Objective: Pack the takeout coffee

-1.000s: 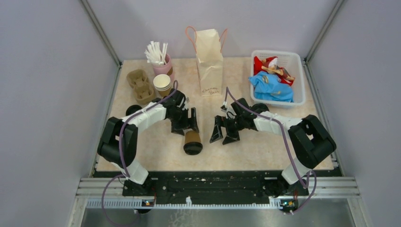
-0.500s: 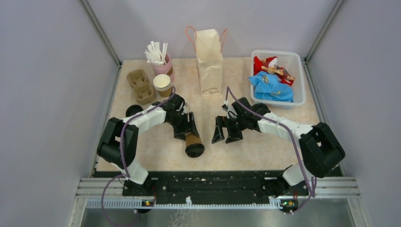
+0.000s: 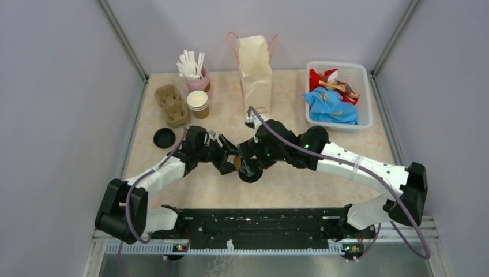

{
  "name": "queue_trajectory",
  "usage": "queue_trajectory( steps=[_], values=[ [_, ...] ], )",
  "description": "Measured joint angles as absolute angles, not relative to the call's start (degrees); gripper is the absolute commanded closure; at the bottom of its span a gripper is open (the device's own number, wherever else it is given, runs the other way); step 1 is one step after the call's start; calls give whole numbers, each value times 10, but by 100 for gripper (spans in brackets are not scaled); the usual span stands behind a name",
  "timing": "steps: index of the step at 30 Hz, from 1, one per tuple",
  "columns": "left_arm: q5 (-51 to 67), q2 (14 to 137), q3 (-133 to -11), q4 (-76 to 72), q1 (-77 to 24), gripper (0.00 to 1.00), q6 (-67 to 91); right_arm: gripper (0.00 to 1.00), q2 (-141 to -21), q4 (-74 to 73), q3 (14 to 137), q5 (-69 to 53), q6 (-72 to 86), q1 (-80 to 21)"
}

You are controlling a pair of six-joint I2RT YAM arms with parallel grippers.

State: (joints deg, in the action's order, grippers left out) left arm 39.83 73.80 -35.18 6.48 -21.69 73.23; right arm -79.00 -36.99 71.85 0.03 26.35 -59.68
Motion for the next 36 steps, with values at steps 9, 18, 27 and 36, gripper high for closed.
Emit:
queue_trajectory(
  steps=[9, 18, 27, 36],
  values=[
    [386, 675, -277, -82, -216, 57, 938, 1, -781, -400, 739, 124, 261, -632],
    [376, 663, -251, -129, -215, 58, 1013, 1, -762, -357, 719, 107, 261, -633],
    [376, 664, -251, -143, -215, 59, 1026, 8, -761, -350, 709, 108, 262, -633],
    [376, 664, -251, -146, -215, 59, 1030, 16, -761, -350, 709, 109, 264, -633]
  ],
)
